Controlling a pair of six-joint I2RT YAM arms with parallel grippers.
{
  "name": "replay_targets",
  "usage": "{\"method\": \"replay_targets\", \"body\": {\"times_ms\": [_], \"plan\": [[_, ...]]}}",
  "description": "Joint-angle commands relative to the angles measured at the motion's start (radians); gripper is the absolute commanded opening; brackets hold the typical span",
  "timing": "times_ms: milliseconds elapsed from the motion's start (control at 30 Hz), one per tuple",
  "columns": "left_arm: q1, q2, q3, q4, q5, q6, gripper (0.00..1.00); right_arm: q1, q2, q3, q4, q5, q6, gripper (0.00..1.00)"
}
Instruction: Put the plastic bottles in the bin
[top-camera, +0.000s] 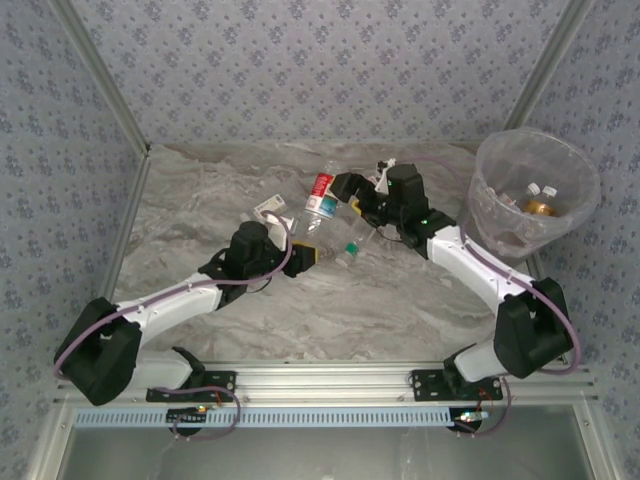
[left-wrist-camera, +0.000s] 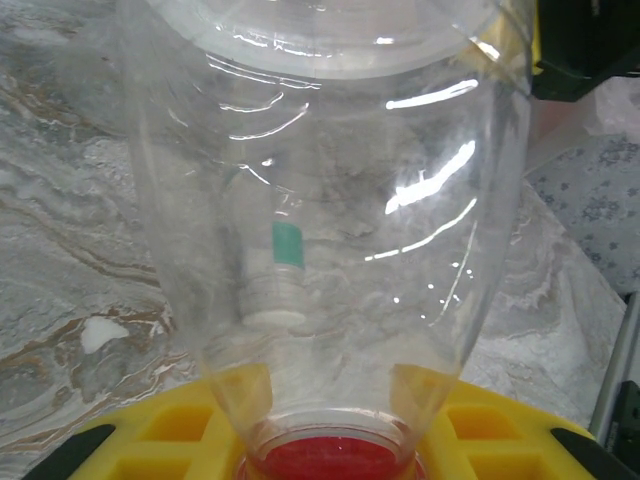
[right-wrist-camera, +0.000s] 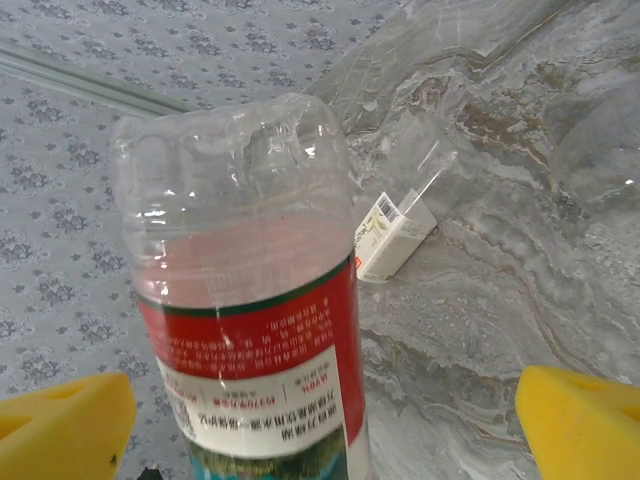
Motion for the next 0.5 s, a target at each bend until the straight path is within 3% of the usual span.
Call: {"method": "replay_targets", "body": {"times_ms": [0,367,467], "plan": [[-0.007,0.013,0.044,0.057,0.054,0.004,0.0,0.009,0.022,0.045,0.069,-0.024,0.015,1.0],[-0.03,0.046,0.071,0.042,0.099,0.033,0.0,0.017,0.116,0.102,0.125,-0.079,-0.028,0.99],[-0.031,0.048,0.071,0.047,0.099,0.032,0.0,0.02,0.117,0.102,0.095,-0.071,-0.054,0.92]]}}
